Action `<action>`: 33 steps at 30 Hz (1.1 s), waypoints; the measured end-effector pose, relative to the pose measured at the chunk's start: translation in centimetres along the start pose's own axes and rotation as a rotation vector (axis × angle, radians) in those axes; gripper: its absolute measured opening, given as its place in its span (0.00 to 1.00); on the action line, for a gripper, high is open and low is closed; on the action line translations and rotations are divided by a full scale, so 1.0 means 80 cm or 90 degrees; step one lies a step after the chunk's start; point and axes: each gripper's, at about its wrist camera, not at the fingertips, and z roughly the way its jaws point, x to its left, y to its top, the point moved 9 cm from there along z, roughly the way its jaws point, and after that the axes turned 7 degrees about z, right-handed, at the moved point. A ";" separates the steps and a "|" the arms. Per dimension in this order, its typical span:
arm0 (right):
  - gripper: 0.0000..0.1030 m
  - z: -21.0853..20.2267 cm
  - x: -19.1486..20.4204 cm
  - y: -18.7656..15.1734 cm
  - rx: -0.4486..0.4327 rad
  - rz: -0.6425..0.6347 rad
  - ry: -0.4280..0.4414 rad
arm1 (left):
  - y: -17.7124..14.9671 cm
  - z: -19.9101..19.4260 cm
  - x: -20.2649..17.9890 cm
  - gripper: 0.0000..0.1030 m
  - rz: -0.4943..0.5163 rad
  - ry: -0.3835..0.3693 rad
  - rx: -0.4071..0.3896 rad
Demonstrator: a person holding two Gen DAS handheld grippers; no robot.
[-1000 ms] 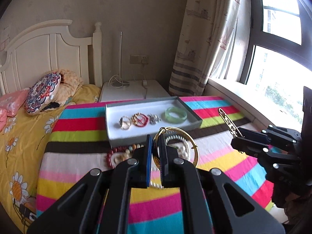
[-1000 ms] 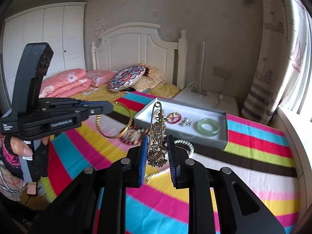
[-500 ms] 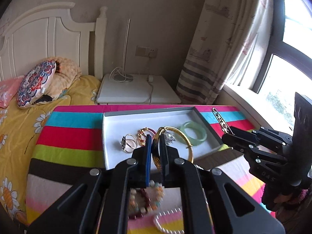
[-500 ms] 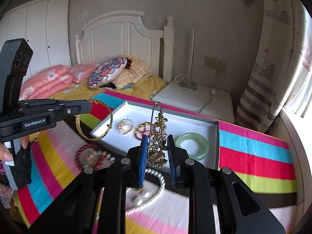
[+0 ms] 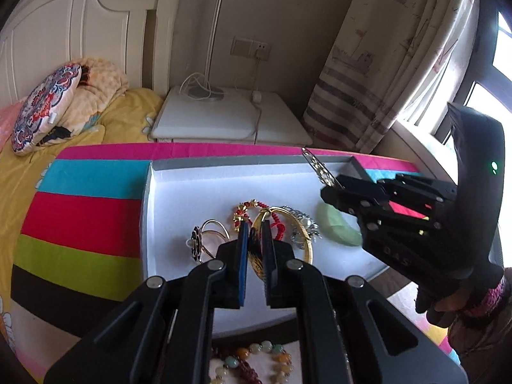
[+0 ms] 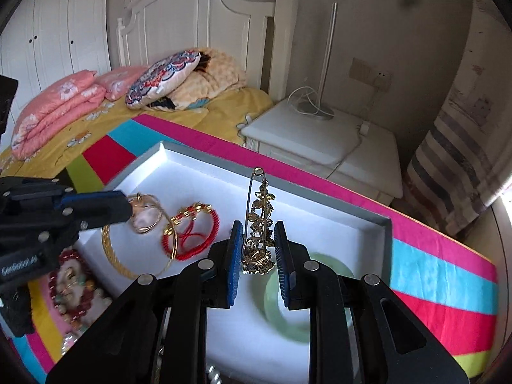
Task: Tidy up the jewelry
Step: 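Open both tools to drop the pendant and bangle into the tray, then lift both tools up and away from the tray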
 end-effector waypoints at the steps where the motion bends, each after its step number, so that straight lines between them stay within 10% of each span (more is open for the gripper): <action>1: 0.20 0.007 -0.001 0.001 0.003 0.002 0.000 | -0.001 0.004 0.001 0.08 0.001 0.002 0.003; 7: 0.27 0.037 -0.011 -0.002 0.030 0.028 0.001 | -0.004 0.020 0.007 0.13 0.003 0.021 0.015; 11: 0.37 0.021 -0.015 -0.004 0.012 0.052 0.015 | -0.005 0.009 0.012 0.60 0.000 0.046 -0.002; 18: 0.37 -0.083 0.001 0.000 -0.065 0.030 0.028 | 0.007 -0.086 0.029 0.94 0.010 0.152 -0.095; 25: 0.47 -0.163 0.020 -0.045 -0.099 0.041 0.029 | -0.030 -0.188 0.040 0.98 -0.004 0.227 -0.151; 33: 0.51 -0.168 0.063 -0.128 -0.048 0.067 0.055 | -0.149 -0.207 0.060 0.98 -0.015 0.249 -0.081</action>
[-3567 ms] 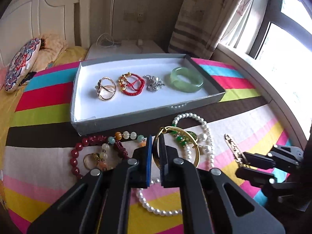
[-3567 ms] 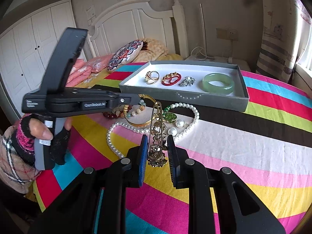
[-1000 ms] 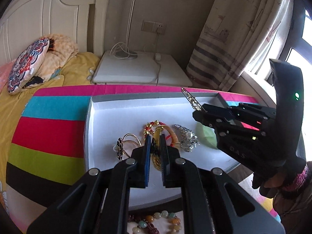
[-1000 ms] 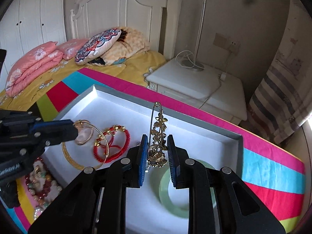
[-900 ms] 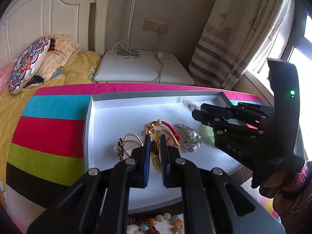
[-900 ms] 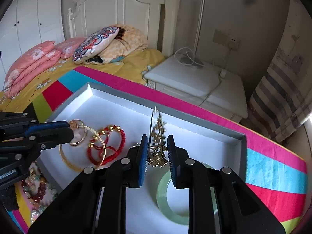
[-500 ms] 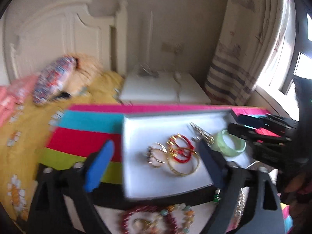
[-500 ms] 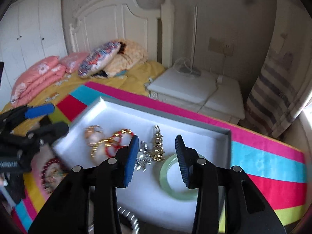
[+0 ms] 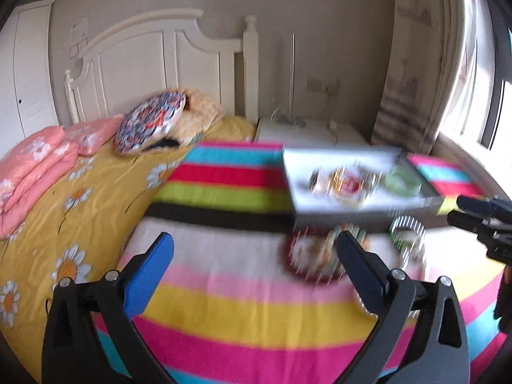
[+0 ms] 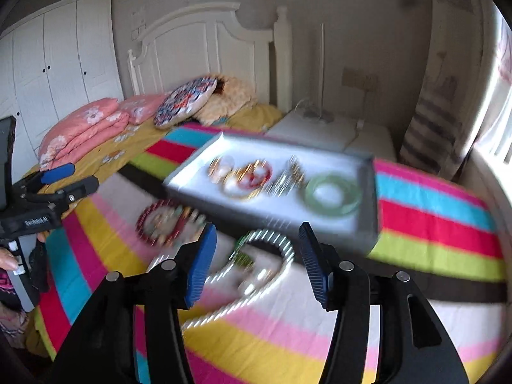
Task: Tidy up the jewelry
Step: 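Lift both tools up and away from the tray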
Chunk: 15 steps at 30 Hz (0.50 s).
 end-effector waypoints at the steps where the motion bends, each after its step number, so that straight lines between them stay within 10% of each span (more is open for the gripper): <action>1: 0.51 0.008 0.010 -0.011 0.017 -0.003 0.006 | -0.013 0.002 0.002 0.98 0.004 0.001 0.012; 15: 0.47 0.074 0.130 -0.027 0.093 -0.152 0.066 | -0.079 0.023 0.009 0.98 0.008 -0.029 0.095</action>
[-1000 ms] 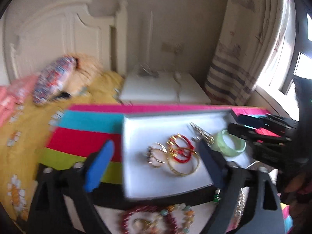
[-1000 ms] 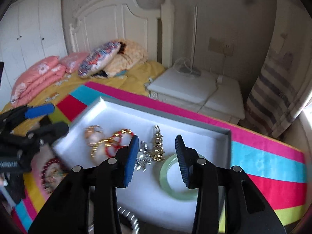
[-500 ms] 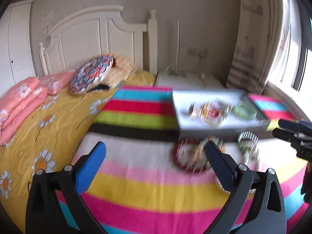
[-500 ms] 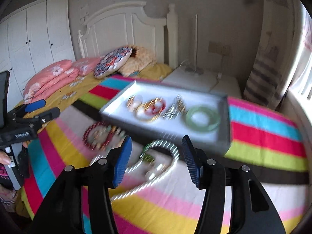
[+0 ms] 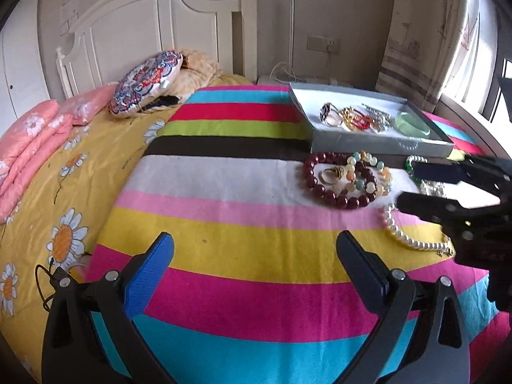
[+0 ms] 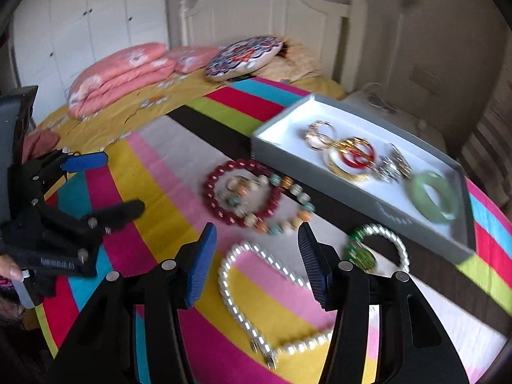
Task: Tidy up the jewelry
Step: 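Lift both tools up and away from the tray, then grasp the multicolour bead bracelet with the right tool and lift it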
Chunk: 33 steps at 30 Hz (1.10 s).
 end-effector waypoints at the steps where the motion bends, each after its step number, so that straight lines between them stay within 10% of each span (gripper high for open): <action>1: 0.44 0.006 0.004 0.003 0.008 -0.009 0.003 | 0.000 0.002 -0.001 0.98 0.001 0.000 0.005; 20: 0.24 0.052 0.017 0.024 0.084 -0.044 0.082 | -0.004 0.017 0.001 0.98 -0.040 -0.047 0.036; 33: 0.16 0.044 0.011 0.016 0.092 -0.096 0.034 | -0.007 0.016 0.004 0.98 -0.044 -0.039 0.040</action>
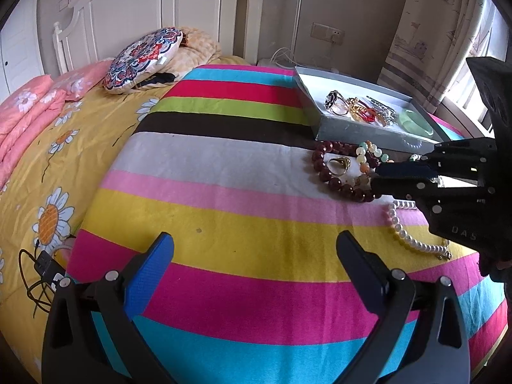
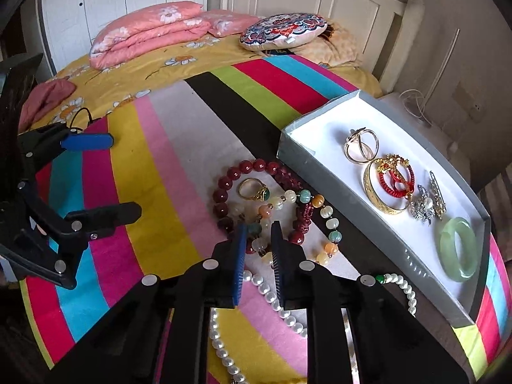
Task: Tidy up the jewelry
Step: 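Grasp the multicolour bead bracelet with the right tool and lift it, then grasp the red bead bracelet with the left tool while the right tool holds its bracelet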
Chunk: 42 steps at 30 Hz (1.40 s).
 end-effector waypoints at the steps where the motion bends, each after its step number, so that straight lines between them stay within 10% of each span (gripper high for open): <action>1: 0.16 0.002 0.001 0.002 0.005 0.008 0.014 | 0.000 0.000 0.000 0.98 0.001 0.001 0.001; 8: 0.10 -0.001 0.011 0.004 -0.011 0.032 0.067 | 0.000 0.003 0.002 0.98 0.000 0.008 0.006; 24: 0.10 -0.163 -0.049 -0.033 -0.238 0.182 0.050 | 0.011 0.001 -0.032 0.95 0.088 0.036 -0.007; 35: 0.11 -0.169 -0.066 -0.082 -0.237 0.225 0.047 | 0.058 0.033 -0.137 0.28 0.155 -0.090 0.007; 42: 0.11 -0.172 -0.073 -0.094 -0.245 0.239 0.056 | 0.068 0.068 -0.158 0.24 0.178 -0.087 0.038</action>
